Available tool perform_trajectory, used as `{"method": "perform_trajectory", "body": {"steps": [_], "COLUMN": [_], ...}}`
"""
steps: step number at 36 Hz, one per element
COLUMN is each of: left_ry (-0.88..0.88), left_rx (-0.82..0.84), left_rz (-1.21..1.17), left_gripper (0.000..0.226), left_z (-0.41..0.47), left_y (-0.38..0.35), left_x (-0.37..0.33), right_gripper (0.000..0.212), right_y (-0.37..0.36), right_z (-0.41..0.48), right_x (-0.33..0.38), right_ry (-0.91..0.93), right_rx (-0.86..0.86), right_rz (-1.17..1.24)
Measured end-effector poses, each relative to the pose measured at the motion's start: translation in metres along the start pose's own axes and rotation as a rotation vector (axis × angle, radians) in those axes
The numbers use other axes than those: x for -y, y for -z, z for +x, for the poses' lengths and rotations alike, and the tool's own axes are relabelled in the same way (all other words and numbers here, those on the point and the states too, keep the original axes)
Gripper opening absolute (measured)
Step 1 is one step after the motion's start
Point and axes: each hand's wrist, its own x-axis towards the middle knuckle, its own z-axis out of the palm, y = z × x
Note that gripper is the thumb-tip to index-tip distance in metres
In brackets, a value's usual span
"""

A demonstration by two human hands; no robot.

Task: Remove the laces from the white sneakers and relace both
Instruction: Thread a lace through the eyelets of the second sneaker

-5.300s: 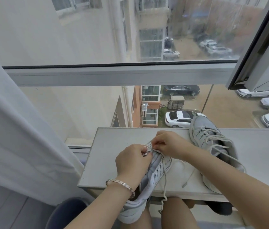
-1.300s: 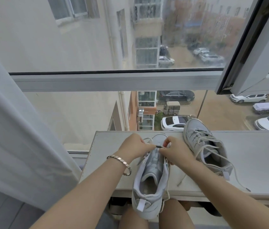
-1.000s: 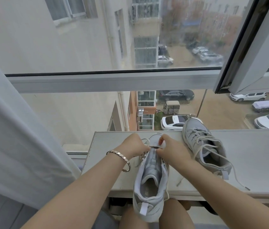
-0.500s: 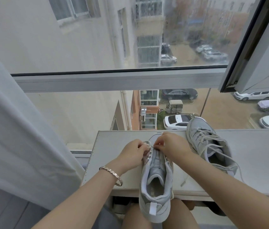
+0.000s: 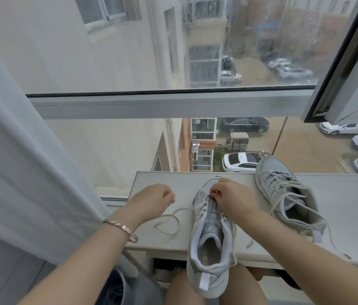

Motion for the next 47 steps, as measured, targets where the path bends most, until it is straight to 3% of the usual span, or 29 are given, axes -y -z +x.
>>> {"method": "perform_trajectory", "body": {"steps": [2,6,12,21,25,28,34,39,44,47], "left_ry": [-0.030,0.017,0.061,0.098,0.178,0.227,0.165,0.168,0.166,0.121], "left_rx": [-0.105,-0.100,-0.226,-0.249,-0.125,-0.049,-0.069,0.000,-0.070,-0.138], "left_rz": [-0.127,-0.289,-0.261,-0.171,-0.179,-0.304,-0.529,-1.102,-0.991,-0.788], "left_gripper": [0.021,0.030,0.007,0.011,0.017,0.034,0.042,0.022,0.012,0.016], "left_z": [0.004,0.015,0.029,0.034,0.038,0.040,0.033,0.020,0.022,0.023], "left_y": [-0.006,-0.025,-0.038,-0.042,-0.038,-0.035,-0.045,-0.041,-0.038,-0.040], "left_x": [-0.017,-0.051,-0.072,-0.074,-0.078,-0.078,-0.071,-0.068,-0.054,-0.049], "right_gripper": [0.023,0.023,0.022,0.016,0.015,0.014,0.015,0.015,0.015,0.015], "right_y": [0.000,0.000,-0.002,-0.003,0.000,0.003,0.004,0.002,0.000,-0.002], "right_z": [-0.001,-0.002,0.000,0.001,0.001,-0.001,-0.002,-0.002,-0.002,-0.003], "right_x": [0.000,0.000,-0.003,-0.010,-0.010,-0.010,-0.011,-0.010,-0.007,-0.007], "right_ry": [0.004,-0.001,-0.014,-0.050,-0.060,-0.046,-0.027,-0.018,-0.006,0.004], "right_rx": [0.001,0.010,0.013,0.009,0.034,0.041,0.027,0.010,0.022,0.019], "right_rz": [-0.006,-0.022,0.009,0.168,0.207,0.245,0.266,0.268,0.272,0.237]}}
